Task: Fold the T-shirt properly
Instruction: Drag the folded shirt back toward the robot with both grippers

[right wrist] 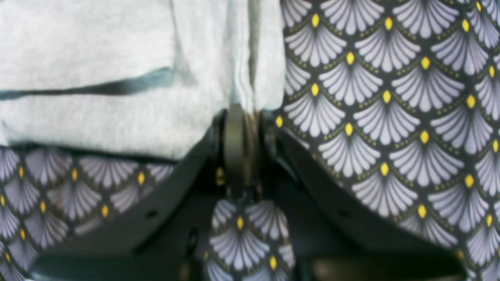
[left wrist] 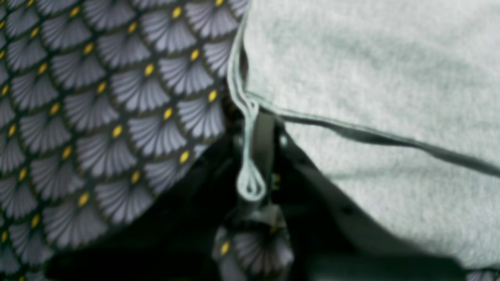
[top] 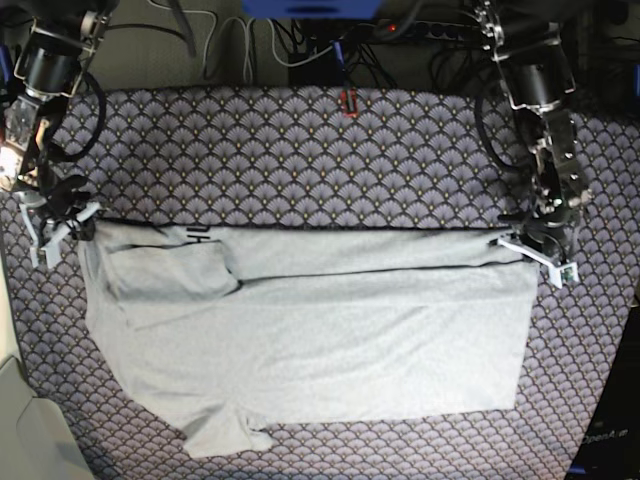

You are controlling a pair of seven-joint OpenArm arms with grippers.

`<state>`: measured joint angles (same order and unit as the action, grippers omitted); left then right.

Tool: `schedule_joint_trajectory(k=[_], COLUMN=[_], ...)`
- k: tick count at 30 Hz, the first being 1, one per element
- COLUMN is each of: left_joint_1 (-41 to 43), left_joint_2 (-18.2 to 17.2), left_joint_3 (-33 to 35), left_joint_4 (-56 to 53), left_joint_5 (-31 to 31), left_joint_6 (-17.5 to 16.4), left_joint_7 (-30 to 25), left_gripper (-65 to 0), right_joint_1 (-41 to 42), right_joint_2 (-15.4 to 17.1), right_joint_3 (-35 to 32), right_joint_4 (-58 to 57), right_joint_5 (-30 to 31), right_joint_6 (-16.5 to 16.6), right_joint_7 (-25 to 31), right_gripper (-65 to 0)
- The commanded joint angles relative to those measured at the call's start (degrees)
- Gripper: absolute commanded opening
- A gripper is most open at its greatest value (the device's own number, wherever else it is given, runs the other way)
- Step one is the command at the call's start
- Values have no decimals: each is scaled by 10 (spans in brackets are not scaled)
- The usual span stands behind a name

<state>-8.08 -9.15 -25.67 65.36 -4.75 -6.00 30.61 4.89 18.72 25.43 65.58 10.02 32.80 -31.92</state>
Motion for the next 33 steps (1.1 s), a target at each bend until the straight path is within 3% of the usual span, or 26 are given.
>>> schedule_joint_trajectory(k=[1,10,14,16,22,33], left_joint_1=[0,66,123,152,197,224], left_joint_2=[-7,-9,-10,-16,-37,-36], left_joint_3=[-1,-3,-3,-3,-13,-43], left_joint_4=[22,141,213,237,249,247], left_joint_5=[10,10,10,10,10,10], left_joint_6=[9,9,9,8,8,8], left_joint_7=[16,86,116,115,115,115], left_gripper=[-641,-641,-641,-641,-641,-637], right_joint_1=[-11,-135,-181,-200,-248,-280], right_joint_2=[11,-1,-15,-23,-26,-31], right_joint_3=[3,8,34,49,80,96], right_joint_4=[26,220,262,267,262,261], right_joint_5=[-5,-4,-4,-4,-4,-4], right_joint_6=[0,3,48,72,72,72], right_joint_7=[-8,-52,-55,-55,-51,-55], right_gripper=[-650,-650,-650,-650,-650,-650])
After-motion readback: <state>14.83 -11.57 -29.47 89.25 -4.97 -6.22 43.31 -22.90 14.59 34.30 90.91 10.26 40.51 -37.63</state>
